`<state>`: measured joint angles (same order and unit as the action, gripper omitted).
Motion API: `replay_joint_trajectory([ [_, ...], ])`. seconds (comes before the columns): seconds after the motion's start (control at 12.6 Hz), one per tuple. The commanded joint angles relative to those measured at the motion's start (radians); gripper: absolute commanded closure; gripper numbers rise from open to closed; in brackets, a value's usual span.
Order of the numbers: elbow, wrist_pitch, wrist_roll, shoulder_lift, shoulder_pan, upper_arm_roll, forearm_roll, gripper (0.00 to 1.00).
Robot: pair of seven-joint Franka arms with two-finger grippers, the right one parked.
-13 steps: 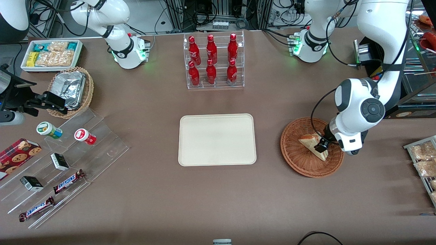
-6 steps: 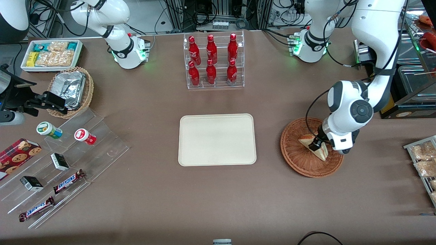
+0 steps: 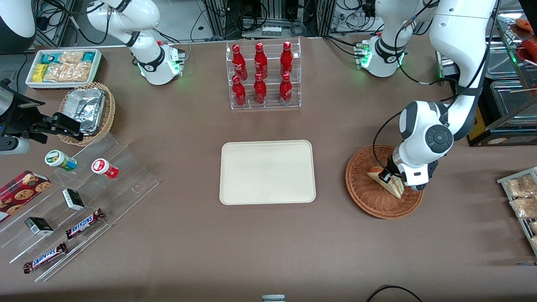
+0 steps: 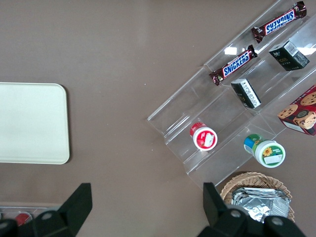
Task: Place sandwich from basket to tray
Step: 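Lift the sandwich and carry it over the cream tray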
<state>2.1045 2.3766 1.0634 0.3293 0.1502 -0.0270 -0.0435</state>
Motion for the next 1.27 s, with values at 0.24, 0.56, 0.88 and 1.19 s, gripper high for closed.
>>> replay_joint_trajectory([
  [0.24,-0.358,-0.57,-0.072,-0.018,0.015,-0.002,0.11,1.0],
  [0.56,-0.533,-0.666,-0.069,-0.013,0.031,-0.138,0.102,1.0],
  [0.88,-0.607,-0.622,-0.075,0.028,0.139,-0.215,0.111,1.0],
  [1.19,-0.684,-0.455,-0.069,0.187,0.276,-0.214,0.113,1.0],
])
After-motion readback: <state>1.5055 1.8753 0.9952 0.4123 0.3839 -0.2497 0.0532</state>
